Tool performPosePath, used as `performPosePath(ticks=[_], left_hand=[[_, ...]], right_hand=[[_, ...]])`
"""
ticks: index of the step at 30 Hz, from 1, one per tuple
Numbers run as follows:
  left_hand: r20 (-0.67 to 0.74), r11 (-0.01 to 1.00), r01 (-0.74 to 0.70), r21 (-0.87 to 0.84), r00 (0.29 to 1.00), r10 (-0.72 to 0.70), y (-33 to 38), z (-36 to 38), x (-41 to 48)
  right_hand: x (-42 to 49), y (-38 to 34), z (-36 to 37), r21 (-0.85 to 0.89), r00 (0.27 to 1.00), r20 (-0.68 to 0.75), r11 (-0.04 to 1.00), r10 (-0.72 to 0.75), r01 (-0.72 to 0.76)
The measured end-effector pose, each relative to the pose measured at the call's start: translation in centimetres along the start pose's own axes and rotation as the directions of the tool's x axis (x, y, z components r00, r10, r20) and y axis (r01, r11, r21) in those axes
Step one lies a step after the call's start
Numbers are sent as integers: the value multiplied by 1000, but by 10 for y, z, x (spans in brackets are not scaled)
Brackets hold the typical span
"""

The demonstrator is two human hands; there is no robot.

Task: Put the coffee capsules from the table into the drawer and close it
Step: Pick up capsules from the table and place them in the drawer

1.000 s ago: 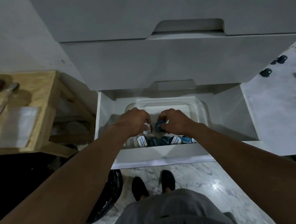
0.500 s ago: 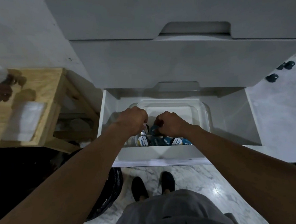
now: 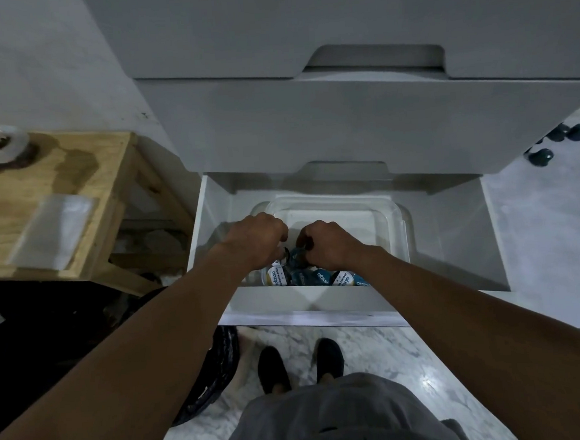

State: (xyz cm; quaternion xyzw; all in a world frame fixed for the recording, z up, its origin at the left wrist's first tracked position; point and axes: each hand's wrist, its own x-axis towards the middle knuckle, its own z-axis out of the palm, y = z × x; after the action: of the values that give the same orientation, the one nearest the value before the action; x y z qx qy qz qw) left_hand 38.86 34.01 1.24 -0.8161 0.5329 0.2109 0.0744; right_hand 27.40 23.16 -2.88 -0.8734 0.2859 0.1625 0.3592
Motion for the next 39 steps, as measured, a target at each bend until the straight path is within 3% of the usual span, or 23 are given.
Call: performPosePath(ticks=[7, 15, 19, 26, 33, 39], left_hand=[[-27, 992, 105, -68, 994, -107, 5, -8, -11], [-315, 977, 198, -72, 925, -211, 30, -24, -38], [-461, 996, 81, -30, 883, -85, 52, -30, -51], [-622, 985, -144, 96, 764, 172, 113, -52, -81], [-643, 927, -338, 162, 676, 359, 205, -59, -100], [-632, 894, -411, 178, 649, 424, 276, -56, -89]], right_hand=[[1, 5, -10, -65, 998, -62, 998, -12, 8], [-34, 6, -34, -252, 938, -339, 968, -75, -14], [-77, 8, -42, -281, 868, -492, 956, -65, -88], [-181, 25, -57, -177, 700, -714, 965, 11, -196], [-272, 71, -68, -74, 604, -783, 943, 146, -324], [-313, 127, -80, -9, 538, -817, 928, 208, -372]])
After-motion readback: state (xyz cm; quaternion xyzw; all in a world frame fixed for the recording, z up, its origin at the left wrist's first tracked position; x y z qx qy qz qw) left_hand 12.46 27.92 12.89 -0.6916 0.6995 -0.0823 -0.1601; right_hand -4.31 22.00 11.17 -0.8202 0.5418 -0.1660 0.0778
